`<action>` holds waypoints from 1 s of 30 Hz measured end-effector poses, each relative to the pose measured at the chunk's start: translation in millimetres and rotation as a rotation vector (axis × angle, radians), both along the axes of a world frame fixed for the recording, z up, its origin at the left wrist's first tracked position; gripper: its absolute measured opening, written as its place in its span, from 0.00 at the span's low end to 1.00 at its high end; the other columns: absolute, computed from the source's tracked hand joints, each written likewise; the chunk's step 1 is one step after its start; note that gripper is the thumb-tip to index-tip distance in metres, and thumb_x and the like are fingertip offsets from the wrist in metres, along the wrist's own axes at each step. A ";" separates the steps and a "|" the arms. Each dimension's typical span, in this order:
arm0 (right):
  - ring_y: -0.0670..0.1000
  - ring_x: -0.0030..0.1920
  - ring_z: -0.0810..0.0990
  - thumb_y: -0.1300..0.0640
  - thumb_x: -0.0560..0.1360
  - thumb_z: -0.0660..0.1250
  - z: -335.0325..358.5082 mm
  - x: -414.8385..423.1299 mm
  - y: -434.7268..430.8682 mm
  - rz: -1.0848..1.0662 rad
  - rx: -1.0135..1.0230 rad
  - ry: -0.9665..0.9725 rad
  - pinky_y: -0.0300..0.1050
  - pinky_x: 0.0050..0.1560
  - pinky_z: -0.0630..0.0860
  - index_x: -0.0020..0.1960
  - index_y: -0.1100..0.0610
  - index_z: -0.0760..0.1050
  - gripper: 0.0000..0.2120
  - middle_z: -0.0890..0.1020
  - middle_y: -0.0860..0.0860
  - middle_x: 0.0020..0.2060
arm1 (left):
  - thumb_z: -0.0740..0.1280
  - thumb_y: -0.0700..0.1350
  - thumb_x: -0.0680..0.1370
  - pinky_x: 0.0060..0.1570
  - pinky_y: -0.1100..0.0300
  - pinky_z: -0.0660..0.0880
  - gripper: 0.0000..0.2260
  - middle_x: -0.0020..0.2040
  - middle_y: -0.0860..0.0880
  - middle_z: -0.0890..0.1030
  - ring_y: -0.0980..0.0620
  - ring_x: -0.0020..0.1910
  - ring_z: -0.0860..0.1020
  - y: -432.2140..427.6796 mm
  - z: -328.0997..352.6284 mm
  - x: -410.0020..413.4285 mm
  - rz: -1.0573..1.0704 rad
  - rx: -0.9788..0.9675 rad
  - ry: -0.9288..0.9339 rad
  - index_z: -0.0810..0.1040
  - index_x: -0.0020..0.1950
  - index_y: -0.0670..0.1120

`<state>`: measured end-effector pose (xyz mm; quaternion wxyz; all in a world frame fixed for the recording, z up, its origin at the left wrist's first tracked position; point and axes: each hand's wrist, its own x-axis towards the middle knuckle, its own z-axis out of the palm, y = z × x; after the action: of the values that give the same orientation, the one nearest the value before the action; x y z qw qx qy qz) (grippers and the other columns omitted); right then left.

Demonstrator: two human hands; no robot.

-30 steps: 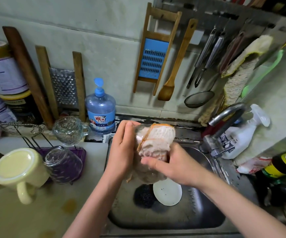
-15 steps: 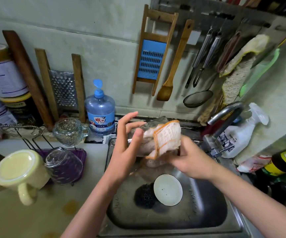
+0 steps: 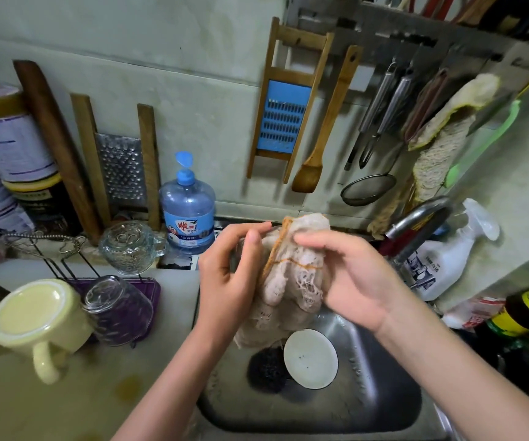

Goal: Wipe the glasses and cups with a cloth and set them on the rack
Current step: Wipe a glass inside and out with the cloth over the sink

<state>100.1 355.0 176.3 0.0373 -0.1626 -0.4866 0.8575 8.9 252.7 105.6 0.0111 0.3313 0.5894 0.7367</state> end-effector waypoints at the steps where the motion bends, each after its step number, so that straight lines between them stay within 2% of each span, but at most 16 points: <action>1: 0.58 0.49 0.83 0.66 0.70 0.66 1.2 -0.1 -1.3 0.001 0.017 -0.019 0.52 0.56 0.79 0.55 0.69 0.79 0.15 0.83 0.64 0.51 | 0.60 0.50 0.80 0.51 0.66 0.73 0.12 0.48 0.55 0.84 0.57 0.50 0.81 -1.5 -0.4 -0.3 -0.005 -0.007 -0.006 0.81 0.51 0.48; 3: 0.58 0.49 0.83 0.66 0.69 0.67 -1.1 -1.2 -6.5 -0.061 0.055 -0.055 0.53 0.54 0.80 0.58 0.70 0.76 0.18 0.83 0.64 0.50 | 0.61 0.50 0.80 0.50 0.66 0.74 0.11 0.47 0.55 0.84 0.58 0.49 0.81 -3.3 -1.8 -1.0 -0.026 -0.002 -0.052 0.82 0.50 0.49; 6: 0.56 0.46 0.85 0.61 0.64 0.71 -6.3 -6.5 -9.9 -0.240 0.091 -0.034 0.51 0.49 0.82 0.55 0.67 0.77 0.21 0.85 0.62 0.45 | 0.62 0.46 0.80 0.48 0.66 0.74 0.09 0.45 0.54 0.84 0.59 0.47 0.80 -1.5 -1.3 1.1 -0.038 0.038 -0.189 0.82 0.48 0.48; 8: 0.55 0.44 0.85 0.56 0.65 0.71 -8.5 -9.1 -8.8 -0.291 0.143 -0.019 0.48 0.47 0.83 0.53 0.66 0.79 0.19 0.85 0.60 0.44 | 0.61 0.45 0.80 0.47 0.67 0.74 0.10 0.43 0.55 0.84 0.60 0.45 0.80 0.9 0.3 2.5 -0.014 0.051 -0.230 0.82 0.48 0.46; 10: 0.53 0.45 0.85 0.55 0.68 0.69 -6.4 -6.6 -9.8 -0.176 0.240 -0.015 0.46 0.47 0.82 0.53 0.64 0.79 0.17 0.85 0.58 0.44 | 0.61 0.45 0.80 0.48 0.65 0.75 0.10 0.43 0.54 0.84 0.60 0.45 0.80 2.6 1.7 2.5 -0.001 0.044 -0.249 0.82 0.47 0.45; 12: 0.50 0.44 0.84 0.61 0.72 0.69 -5.9 -3.0 -9.8 0.037 0.354 -0.001 0.42 0.46 0.81 0.54 0.62 0.78 0.12 0.85 0.54 0.43 | 0.61 0.47 0.79 0.49 0.59 0.76 0.11 0.42 0.52 0.84 0.57 0.44 0.80 2.1 4.2 -1.5 -0.022 0.029 -0.305 0.82 0.45 0.47; 14: 0.49 0.47 0.83 0.65 0.73 0.70 -12.8 0.4 -7.0 0.123 0.464 -0.005 0.42 0.50 0.80 0.57 0.61 0.78 0.12 0.85 0.51 0.45 | 0.62 0.46 0.80 0.48 0.56 0.76 0.12 0.39 0.52 0.84 0.55 0.43 0.80 1.5 7.3 -6.2 -0.083 -0.019 -0.394 0.82 0.41 0.48; 17: 0.45 0.51 0.82 0.63 0.74 0.70 -28.2 1.5 -5.1 0.139 0.784 -0.072 0.42 0.55 0.78 0.56 0.57 0.78 0.11 0.85 0.48 0.50 | 0.61 0.41 0.81 0.47 0.53 0.75 0.17 0.36 0.50 0.82 0.51 0.40 0.78 0.0 11.5 -10.9 -0.174 -0.061 -0.581 0.83 0.36 0.48; 19: 0.43 0.53 0.81 0.60 0.75 0.70 -34.3 5.6 -6.3 0.212 1.103 -0.086 0.39 0.58 0.75 0.57 0.58 0.78 0.11 0.84 0.50 0.53 | 0.63 0.42 0.80 0.43 0.55 0.75 0.11 0.35 0.47 0.81 0.49 0.39 0.78 -1.2 12.0 -16.2 -0.237 -0.081 -0.737 0.81 0.40 0.44; 21: 0.47 0.51 0.79 0.59 0.77 0.66 -37.4 11.5 -0.9 0.262 1.525 0.084 0.36 0.55 0.74 0.54 0.63 0.79 0.10 0.83 0.55 0.51 | 0.66 0.45 0.76 0.36 0.59 0.73 0.06 0.35 0.45 0.76 0.47 0.37 0.75 -4.3 13.5 -21.4 -0.335 -0.141 -0.871 0.77 0.43 0.42; 22: 0.51 0.49 0.79 0.59 0.76 0.64 -40.6 14.1 2.7 0.309 1.695 0.151 0.38 0.54 0.75 0.51 0.64 0.78 0.10 0.83 0.58 0.48 | 0.66 0.46 0.75 0.35 0.60 0.71 0.06 0.35 0.45 0.74 0.47 0.35 0.74 -6.9 13.1 -23.0 -0.386 -0.188 -0.924 0.75 0.43 0.43; 24: 0.57 0.45 0.79 0.60 0.74 0.61 -42.0 15.0 13.4 0.402 1.918 0.164 0.49 0.49 0.79 0.47 0.65 0.76 0.09 0.81 0.61 0.45 | 0.63 0.49 0.76 0.33 0.62 0.71 0.08 0.33 0.47 0.74 0.48 0.32 0.74 -6.5 12.4 -23.8 -0.450 -0.269 -0.965 0.74 0.39 0.46; 25: 0.57 0.45 0.80 0.61 0.74 0.61 -41.3 12.8 16.6 0.425 1.926 0.171 0.51 0.47 0.80 0.47 0.65 0.76 0.09 0.80 0.60 0.45 | 0.62 0.50 0.77 0.32 0.63 0.72 0.10 0.32 0.48 0.75 0.49 0.30 0.74 -5.6 10.8 -23.6 -0.441 -0.288 -0.966 0.73 0.37 0.47; 26: 0.55 0.47 0.79 0.61 0.75 0.61 -41.4 10.4 17.5 0.442 1.850 0.171 0.50 0.49 0.79 0.48 0.63 0.76 0.08 0.81 0.58 0.47 | 0.61 0.51 0.78 0.30 0.64 0.72 0.12 0.31 0.49 0.76 0.50 0.29 0.75 -4.3 10.0 -22.7 -0.422 -0.289 -0.959 0.74 0.37 0.48; 28: 0.46 0.51 0.80 0.58 0.78 0.65 -34.4 7.1 14.2 0.405 1.433 0.076 0.43 0.56 0.76 0.52 0.58 0.78 0.06 0.83 0.51 0.50 | 0.61 0.55 0.78 0.27 0.65 0.73 0.14 0.31 0.49 0.78 0.51 0.28 0.76 -1.1 7.7 -19.4 -0.404 -0.249 -0.906 0.76 0.41 0.47; 30: 0.44 0.49 0.82 0.51 0.77 0.67 -26.9 3.9 9.9 0.276 0.947 -0.030 0.40 0.55 0.77 0.51 0.54 0.79 0.08 0.84 0.46 0.47 | 0.66 0.60 0.72 0.30 0.62 0.73 0.17 0.36 0.48 0.79 0.50 0.32 0.78 -1.2 2.5 -15.7 -0.419 -0.184 -0.777 0.76 0.49 0.47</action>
<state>104.0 364.9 149.4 -0.0136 -0.0741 -0.8403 0.5368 -6.9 251.5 108.1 0.4099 0.1402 0.5247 0.7328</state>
